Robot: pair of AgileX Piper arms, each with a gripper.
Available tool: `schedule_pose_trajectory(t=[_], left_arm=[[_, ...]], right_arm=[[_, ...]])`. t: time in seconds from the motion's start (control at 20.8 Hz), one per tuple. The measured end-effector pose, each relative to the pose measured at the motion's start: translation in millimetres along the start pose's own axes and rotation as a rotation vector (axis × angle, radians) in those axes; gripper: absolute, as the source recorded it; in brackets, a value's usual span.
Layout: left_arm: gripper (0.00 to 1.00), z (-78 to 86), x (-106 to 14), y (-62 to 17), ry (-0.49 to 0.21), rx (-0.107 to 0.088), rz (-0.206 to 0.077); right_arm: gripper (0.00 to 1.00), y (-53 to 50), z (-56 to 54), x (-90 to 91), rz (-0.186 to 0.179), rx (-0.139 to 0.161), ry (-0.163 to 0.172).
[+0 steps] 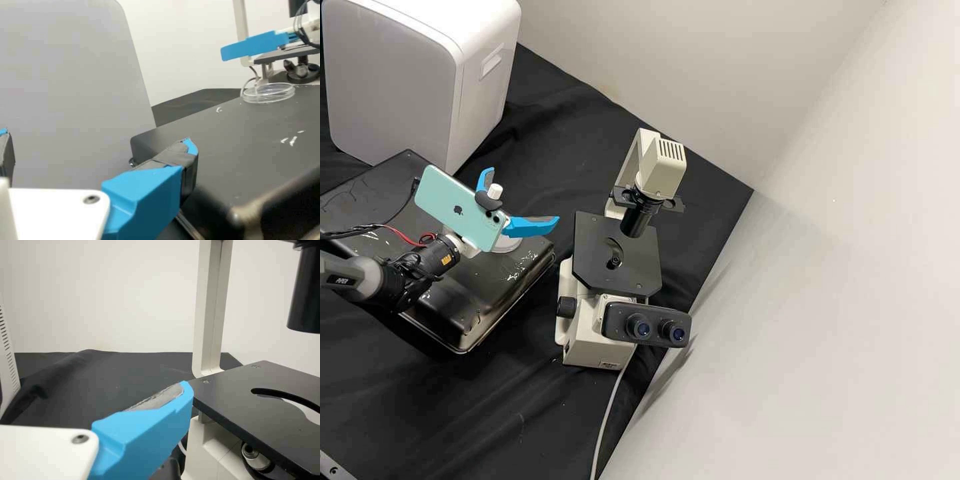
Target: Place the petri dish on the microscope
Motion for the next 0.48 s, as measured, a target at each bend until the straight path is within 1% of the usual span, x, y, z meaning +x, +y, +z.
schedule_pose_trajectory(t=[0.24, 0.48], left_arm=[[1.0, 2.3, -1.1, -0.8, -0.011, 0.001, -0.004], [1.0, 1.6, -1.1, -0.9, -0.001, -0.003, -0.005]], right_arm=[[1.0, 0.1, -0.1, 0.0, 0.001, 0.0, 0.001], [1.0, -0.6, 0.6, -0.8, -0.001, 0.0, -0.002]])
